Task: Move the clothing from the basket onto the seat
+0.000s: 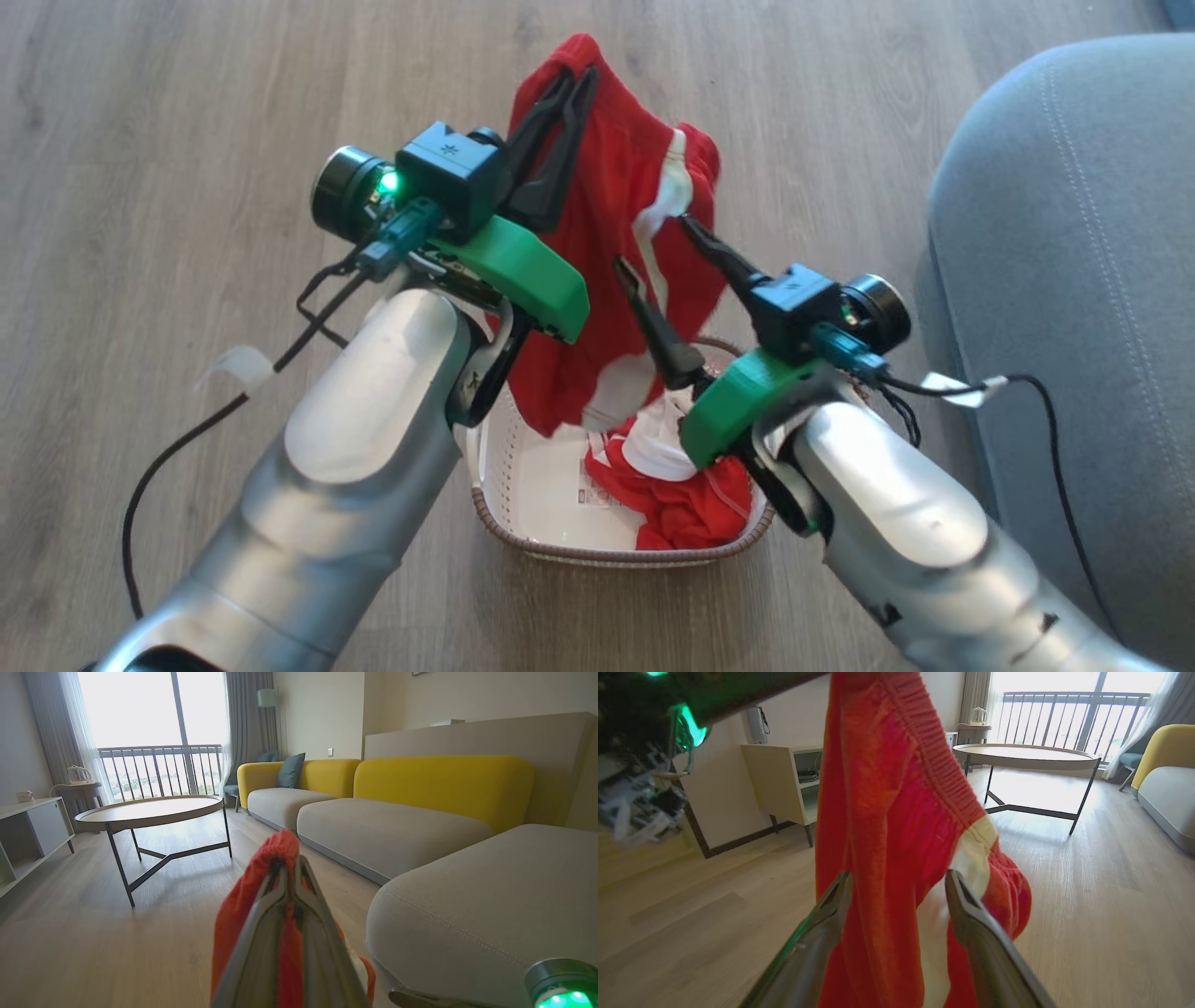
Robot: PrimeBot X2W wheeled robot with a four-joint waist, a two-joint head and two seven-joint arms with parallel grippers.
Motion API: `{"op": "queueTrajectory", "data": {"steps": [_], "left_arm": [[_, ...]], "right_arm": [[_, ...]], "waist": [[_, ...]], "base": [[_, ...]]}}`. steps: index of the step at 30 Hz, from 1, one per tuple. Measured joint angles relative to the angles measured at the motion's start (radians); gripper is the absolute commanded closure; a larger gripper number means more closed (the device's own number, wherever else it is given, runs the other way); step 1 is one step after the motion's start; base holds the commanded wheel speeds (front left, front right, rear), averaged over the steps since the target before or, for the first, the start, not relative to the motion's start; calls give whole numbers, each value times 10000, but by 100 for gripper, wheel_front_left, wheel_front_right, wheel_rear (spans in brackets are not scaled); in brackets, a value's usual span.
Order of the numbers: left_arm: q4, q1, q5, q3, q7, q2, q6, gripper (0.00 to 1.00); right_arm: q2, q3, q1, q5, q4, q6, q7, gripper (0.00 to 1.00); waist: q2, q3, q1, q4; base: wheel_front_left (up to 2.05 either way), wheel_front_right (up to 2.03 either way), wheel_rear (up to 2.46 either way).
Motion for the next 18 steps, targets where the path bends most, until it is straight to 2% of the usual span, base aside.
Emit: {"op": "queueTrajectory", "data": {"steps": [18], "left_arm": [[65,-177,-508,-1406,0,-100,6,100]], "right_arm": [[6,1745,-1130,1179,2502,0,0,0]], "waist": [[0,-139,0,858]], "base": [[0,0,0]]}}
